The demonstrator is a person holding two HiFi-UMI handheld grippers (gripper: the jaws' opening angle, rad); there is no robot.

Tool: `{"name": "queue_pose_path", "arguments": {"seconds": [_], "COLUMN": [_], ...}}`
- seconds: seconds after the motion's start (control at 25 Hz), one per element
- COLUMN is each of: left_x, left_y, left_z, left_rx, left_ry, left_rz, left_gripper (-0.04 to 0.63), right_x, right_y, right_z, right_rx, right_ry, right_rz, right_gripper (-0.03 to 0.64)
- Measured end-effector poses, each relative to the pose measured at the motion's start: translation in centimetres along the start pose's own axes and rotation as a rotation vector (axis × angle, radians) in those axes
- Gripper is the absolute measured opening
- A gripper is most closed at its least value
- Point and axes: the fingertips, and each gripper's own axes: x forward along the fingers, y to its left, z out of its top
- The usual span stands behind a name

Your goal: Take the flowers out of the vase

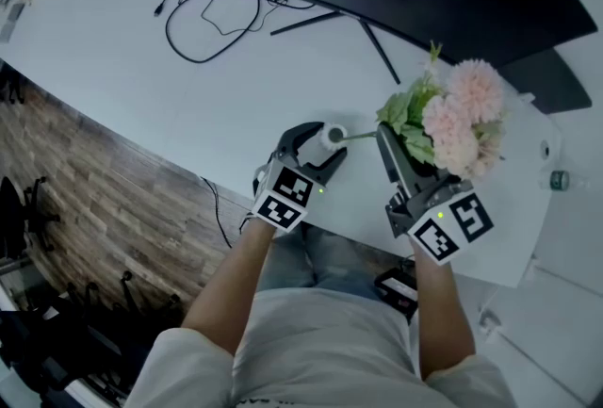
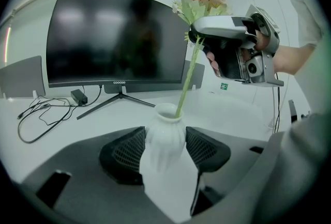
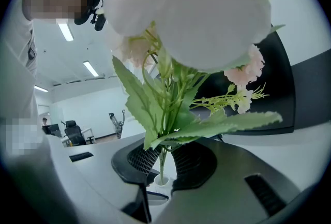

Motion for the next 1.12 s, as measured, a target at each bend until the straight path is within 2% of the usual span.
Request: {"name": "queue_pose_path", "arguments": {"seconds": [0.36,0.68,1.12], "left_x": [0.0,-1.0,-3.9], "left_y": [0.1,0.2,0.3], "left_z": [-0.1,0.4,1.5], "left_rx": [0.0,0.016,0.031], "left_ry": [0.03,0.021,0.013], "left_rz": [0.007,0.044,0.028], "left_gripper": [0.252,0.275,0.268], "right_x": [-0.3,-0.7,-1.1], "right_y": [0.2,0.6,1.2], "right_z": [0.9,0.9,2.0], "right_rx": [-0.01,-0.011,-0.029], "right_ry": [-0.007,-0.01,-0.016], "right_rz": [0.003,0.005,0.01], "right_gripper": [0.083,0.083,0.082]}}
